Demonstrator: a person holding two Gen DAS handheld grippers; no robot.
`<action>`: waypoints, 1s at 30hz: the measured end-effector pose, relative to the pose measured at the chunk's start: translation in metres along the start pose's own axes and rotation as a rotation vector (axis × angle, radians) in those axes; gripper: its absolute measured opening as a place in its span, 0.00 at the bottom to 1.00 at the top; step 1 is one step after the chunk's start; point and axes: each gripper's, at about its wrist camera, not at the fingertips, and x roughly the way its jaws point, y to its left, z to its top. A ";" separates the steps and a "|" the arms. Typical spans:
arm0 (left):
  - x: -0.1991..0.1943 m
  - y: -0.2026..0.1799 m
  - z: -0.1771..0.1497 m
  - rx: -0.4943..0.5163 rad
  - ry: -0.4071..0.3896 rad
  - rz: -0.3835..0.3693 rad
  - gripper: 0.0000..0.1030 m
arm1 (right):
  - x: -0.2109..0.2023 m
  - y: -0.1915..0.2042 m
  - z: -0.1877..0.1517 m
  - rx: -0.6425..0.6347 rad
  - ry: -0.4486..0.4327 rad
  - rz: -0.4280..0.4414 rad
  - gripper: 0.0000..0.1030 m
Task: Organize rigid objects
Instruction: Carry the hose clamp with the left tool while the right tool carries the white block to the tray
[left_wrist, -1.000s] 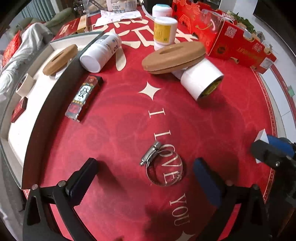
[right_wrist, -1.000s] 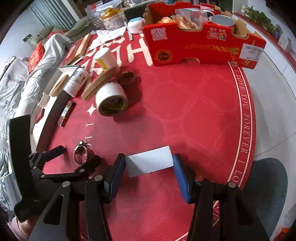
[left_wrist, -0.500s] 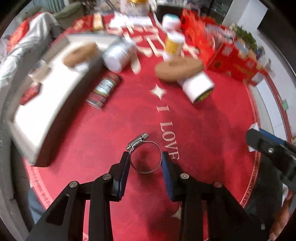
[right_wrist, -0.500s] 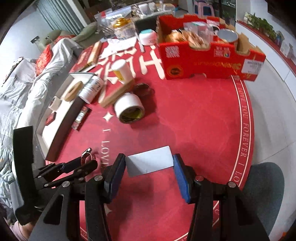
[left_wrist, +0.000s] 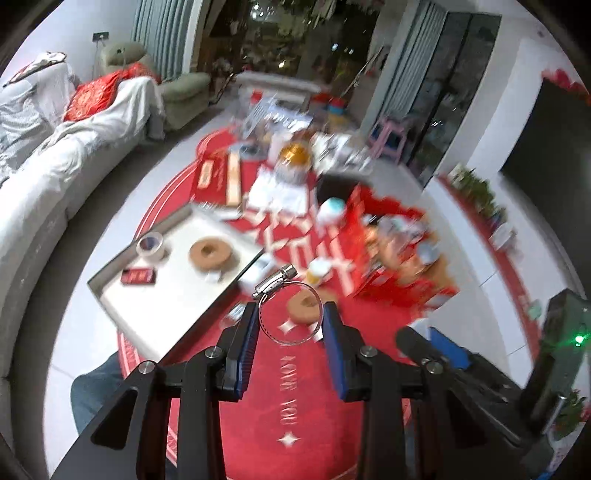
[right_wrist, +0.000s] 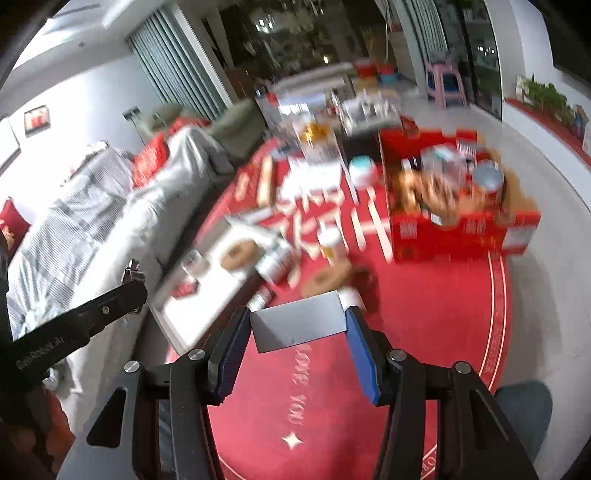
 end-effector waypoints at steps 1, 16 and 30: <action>-0.009 -0.005 0.006 0.003 -0.014 -0.024 0.36 | -0.006 0.002 0.006 0.003 -0.017 0.010 0.52; -0.067 0.026 0.091 -0.084 -0.223 0.014 0.36 | -0.054 0.077 0.114 -0.093 -0.195 0.102 0.52; 0.052 0.154 0.098 -0.250 -0.131 0.320 0.36 | 0.095 0.155 0.160 -0.205 -0.037 0.081 0.52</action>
